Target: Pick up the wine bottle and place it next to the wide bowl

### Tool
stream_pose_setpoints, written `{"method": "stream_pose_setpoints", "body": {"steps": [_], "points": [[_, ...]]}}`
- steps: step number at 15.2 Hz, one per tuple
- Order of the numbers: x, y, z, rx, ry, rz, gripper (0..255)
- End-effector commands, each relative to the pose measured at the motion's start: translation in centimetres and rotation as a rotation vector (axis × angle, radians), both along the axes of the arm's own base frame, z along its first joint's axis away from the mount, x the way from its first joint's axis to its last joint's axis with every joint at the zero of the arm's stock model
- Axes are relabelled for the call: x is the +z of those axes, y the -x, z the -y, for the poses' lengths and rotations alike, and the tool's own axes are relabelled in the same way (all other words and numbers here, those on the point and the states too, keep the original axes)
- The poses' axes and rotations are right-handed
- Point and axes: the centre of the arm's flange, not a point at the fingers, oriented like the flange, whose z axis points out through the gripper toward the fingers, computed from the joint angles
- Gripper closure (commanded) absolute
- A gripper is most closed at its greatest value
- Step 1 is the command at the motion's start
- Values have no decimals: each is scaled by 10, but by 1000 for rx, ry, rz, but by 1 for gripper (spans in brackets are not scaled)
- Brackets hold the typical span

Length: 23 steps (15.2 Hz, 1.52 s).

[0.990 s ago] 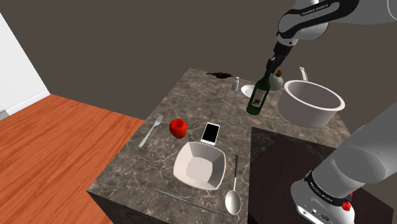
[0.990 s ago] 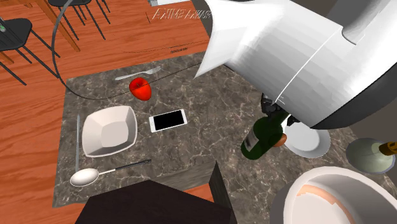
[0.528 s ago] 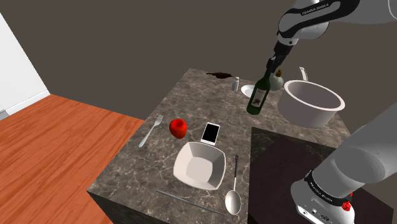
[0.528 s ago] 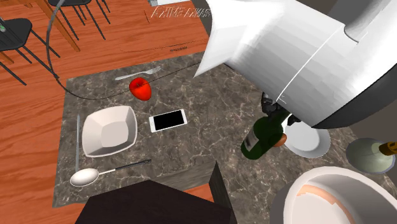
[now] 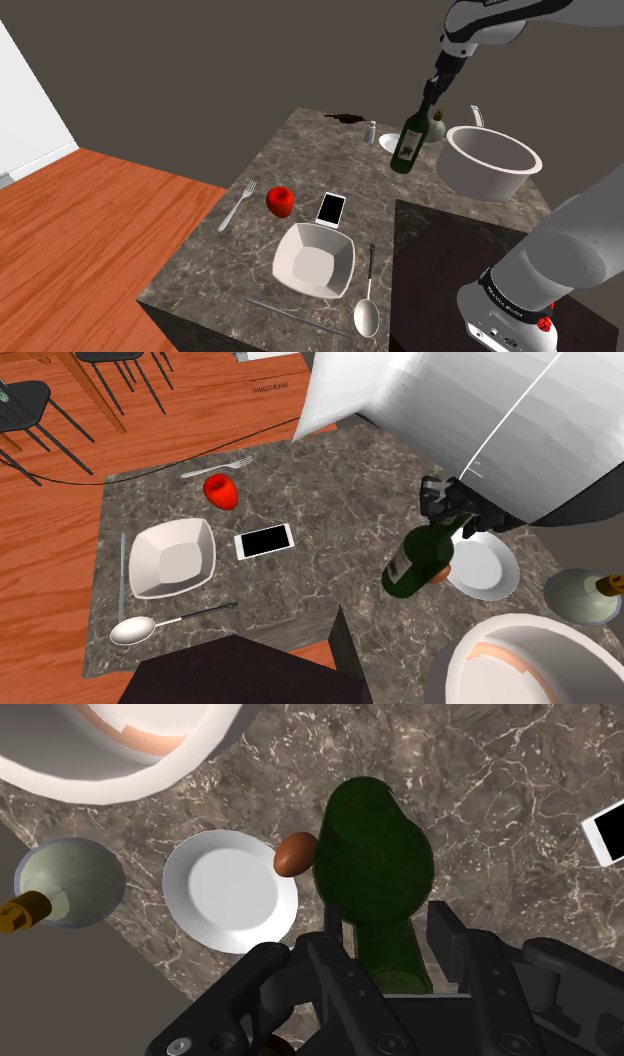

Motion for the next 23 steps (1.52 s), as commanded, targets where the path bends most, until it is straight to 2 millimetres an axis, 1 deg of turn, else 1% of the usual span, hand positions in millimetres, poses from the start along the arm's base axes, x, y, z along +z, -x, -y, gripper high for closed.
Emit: {"method": "stream_pose_setpoints", "body": {"steps": [1,14,15,23], "points": [[11,-1,1,0,0,0,255],[79,-1,1,0,0,0,255],[80,-1,0,0,0,0,255],[140,21,-84,0,0,0,255]]}}
